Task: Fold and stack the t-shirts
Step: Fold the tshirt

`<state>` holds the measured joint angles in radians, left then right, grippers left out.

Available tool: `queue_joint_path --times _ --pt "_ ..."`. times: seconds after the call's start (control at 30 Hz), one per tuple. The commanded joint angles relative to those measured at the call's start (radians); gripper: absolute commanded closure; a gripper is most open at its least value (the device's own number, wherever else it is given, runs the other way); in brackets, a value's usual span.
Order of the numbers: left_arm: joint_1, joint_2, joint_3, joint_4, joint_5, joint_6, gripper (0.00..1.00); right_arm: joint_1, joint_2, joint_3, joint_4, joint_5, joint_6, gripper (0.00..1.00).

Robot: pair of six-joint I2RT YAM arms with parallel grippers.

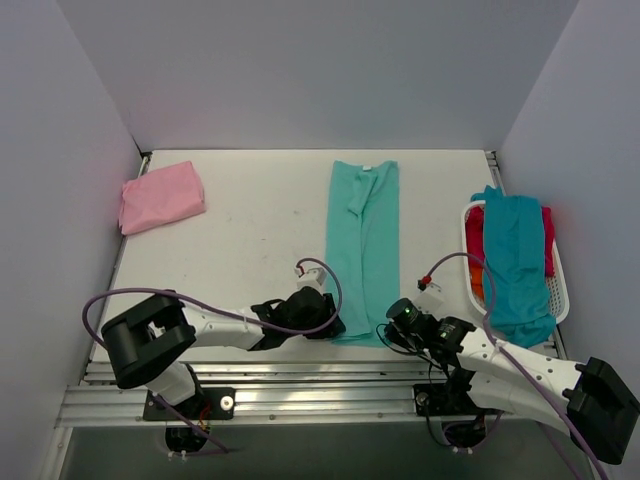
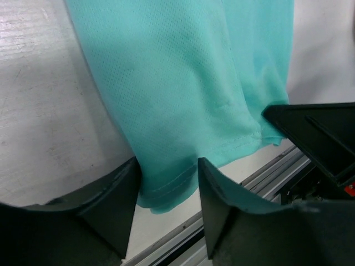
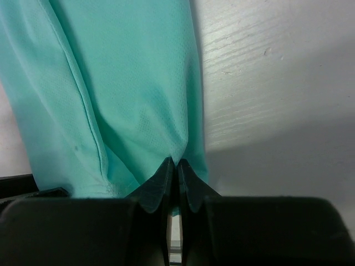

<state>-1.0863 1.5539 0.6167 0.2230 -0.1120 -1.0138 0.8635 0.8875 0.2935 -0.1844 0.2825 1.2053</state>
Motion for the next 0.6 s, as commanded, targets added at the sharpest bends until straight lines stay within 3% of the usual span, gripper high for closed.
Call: queue_joint_path --times 0.0,0.23,0.43,0.57 --pt "-0.009 0.044 -0.011 -0.014 0.014 0.007 0.51 -0.004 -0.009 0.001 -0.050 0.018 0.014 1.00" --pt "-0.009 0.087 -0.003 -0.004 0.006 0.015 0.96 0.000 -0.035 0.010 -0.099 0.034 0.031 1.00" --pt "-0.009 0.008 -0.029 -0.053 -0.023 0.001 0.98 0.000 -0.059 0.044 -0.157 0.060 0.046 1.00" --pt "-0.009 -0.096 -0.026 -0.170 -0.066 0.009 0.98 0.002 -0.078 0.078 -0.205 0.086 0.045 1.00"
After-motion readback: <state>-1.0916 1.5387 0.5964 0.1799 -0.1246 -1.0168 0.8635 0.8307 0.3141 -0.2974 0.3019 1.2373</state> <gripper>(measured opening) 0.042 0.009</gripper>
